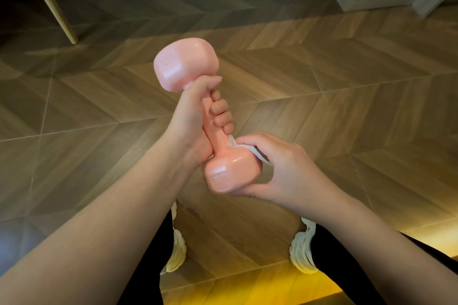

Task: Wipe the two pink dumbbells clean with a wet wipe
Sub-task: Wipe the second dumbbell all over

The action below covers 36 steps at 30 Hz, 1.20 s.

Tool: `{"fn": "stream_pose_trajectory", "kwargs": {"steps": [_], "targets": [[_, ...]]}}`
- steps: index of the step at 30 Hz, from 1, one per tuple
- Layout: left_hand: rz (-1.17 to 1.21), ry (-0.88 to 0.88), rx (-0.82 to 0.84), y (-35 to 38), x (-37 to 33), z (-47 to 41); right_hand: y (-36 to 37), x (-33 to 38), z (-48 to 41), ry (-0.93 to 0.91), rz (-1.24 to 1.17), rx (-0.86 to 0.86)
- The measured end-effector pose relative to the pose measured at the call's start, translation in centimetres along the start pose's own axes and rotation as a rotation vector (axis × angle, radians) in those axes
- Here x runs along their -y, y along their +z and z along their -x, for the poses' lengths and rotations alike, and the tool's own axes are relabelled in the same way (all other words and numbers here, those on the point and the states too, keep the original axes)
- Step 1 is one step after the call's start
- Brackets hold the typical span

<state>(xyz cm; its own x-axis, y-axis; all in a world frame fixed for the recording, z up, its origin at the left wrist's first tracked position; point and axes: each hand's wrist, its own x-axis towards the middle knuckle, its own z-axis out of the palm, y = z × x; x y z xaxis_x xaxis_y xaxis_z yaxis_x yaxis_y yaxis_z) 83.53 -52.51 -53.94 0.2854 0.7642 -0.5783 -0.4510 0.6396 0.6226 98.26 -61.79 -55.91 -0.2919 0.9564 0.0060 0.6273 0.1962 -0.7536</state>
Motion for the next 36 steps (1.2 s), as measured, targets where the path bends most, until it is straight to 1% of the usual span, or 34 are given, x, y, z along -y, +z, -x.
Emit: {"fn": "stream_pose_trajectory", "kwargs": {"steps": [2, 6, 8, 10, 12, 14, 17, 19, 21, 24, 26, 29, 33, 36], "targets": [[0.003, 0.017, 0.005, -0.1, -0.2, -0.1, -0.1, -0.1, -0.1, -0.026, 0.017, 0.006], [-0.031, 0.046, -0.011, -0.1, 0.1, -0.3, -0.2, -0.4, 0.3, -0.106, 0.132, -0.095], [-0.052, 0.031, -0.01, -0.1, 0.4, -0.3, -0.2, -0.4, 0.3, -0.085, 0.11, -0.035], [-0.063, 0.016, 0.038, 0.0, 0.7, -0.3, 0.0, -0.3, 0.1, -0.048, 0.081, 0.05], [-0.076, 0.02, 0.077, 0.1, 0.8, -0.3, 0.3, -0.2, 0.1, -0.046, 0.1, 0.048], [-0.085, 0.036, 0.034, 0.2, 0.8, -0.3, 0.6, -0.3, 0.2, -0.076, 0.186, -0.061], [-0.118, 0.08, -0.092, 0.2, 1.0, -0.5, 0.7, -0.7, 0.4, -0.099, 0.296, -0.208], [-0.153, 0.056, -0.154, 0.0, 1.0, -0.7, 0.7, -0.9, 0.3, -0.111, 0.312, -0.228], [-0.171, 0.012, -0.188, -0.2, 1.0, -0.8, 0.9, -0.9, 0.1, -0.114, 0.318, -0.174], [-0.134, -0.002, -0.13, -0.2, 1.0, -0.9, 1.3, -0.9, 0.0, -0.104, 0.304, -0.099], [-0.104, 0.028, -0.083, 0.0, 1.1, -0.8, 1.2, -1.1, 0.0, -0.092, 0.291, -0.124], [-0.143, 0.061, -0.133, -0.1, 1.3, -0.8, 1.1, -1.3, -0.1, -0.11, 0.319, -0.176], [-0.141, -0.039, -0.12, -0.4, 1.4, -0.9, 1.5, -1.5, 0.1, -0.138, 0.358, -0.197], [-0.139, -0.047, -0.103, -0.1, 1.0, -0.7, 1.5, -1.6, 0.1, -0.146, 0.321, -0.199]]}}
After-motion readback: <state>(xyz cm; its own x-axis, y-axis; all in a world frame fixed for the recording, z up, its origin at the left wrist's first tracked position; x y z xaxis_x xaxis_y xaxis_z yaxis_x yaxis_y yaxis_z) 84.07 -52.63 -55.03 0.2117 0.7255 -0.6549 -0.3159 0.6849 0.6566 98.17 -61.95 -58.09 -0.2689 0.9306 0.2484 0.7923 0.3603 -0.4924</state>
